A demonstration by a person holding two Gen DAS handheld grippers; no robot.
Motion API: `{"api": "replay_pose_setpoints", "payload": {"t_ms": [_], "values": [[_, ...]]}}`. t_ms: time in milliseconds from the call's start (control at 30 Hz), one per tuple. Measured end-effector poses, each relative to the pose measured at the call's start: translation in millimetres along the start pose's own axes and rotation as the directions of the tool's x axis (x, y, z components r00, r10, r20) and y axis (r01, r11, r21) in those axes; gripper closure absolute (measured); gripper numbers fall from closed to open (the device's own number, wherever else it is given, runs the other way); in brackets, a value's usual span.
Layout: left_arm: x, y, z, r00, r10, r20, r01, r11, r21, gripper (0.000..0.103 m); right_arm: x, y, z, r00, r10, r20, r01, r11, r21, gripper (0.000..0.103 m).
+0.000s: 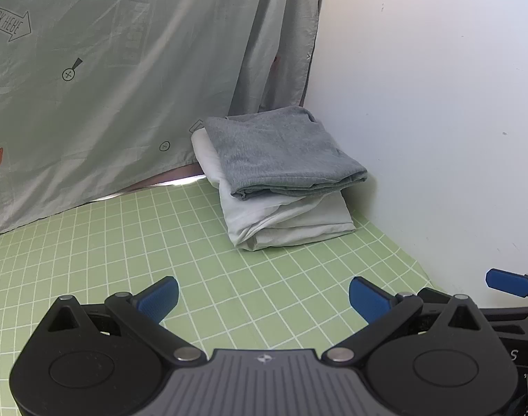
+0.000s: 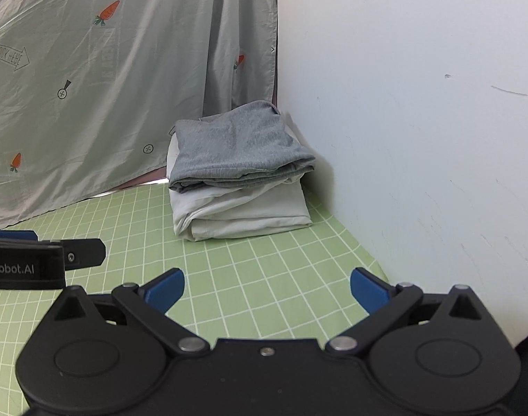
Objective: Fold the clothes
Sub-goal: 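Open both grippers and withdraw from the stacked sweatpants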
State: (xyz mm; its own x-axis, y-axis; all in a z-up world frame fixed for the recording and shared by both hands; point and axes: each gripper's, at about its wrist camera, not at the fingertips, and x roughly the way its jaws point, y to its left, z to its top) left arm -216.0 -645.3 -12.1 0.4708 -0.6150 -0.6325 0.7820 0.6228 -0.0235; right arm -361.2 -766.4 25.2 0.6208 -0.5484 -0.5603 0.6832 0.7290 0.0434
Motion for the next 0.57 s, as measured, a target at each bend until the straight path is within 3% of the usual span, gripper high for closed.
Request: {"api": "replay_pose_setpoints", "payload": {"t_ms": [567], "values": [[-14.1, 7.6, 3.7, 1.000, -0.004, 0.025, 0.003, 1.000, 0.013, 0.000, -11.9, 6.9, 1.8, 1.000, -0.005, 0.023, 0.004, 1.000, 0.013, 0.000]]}}
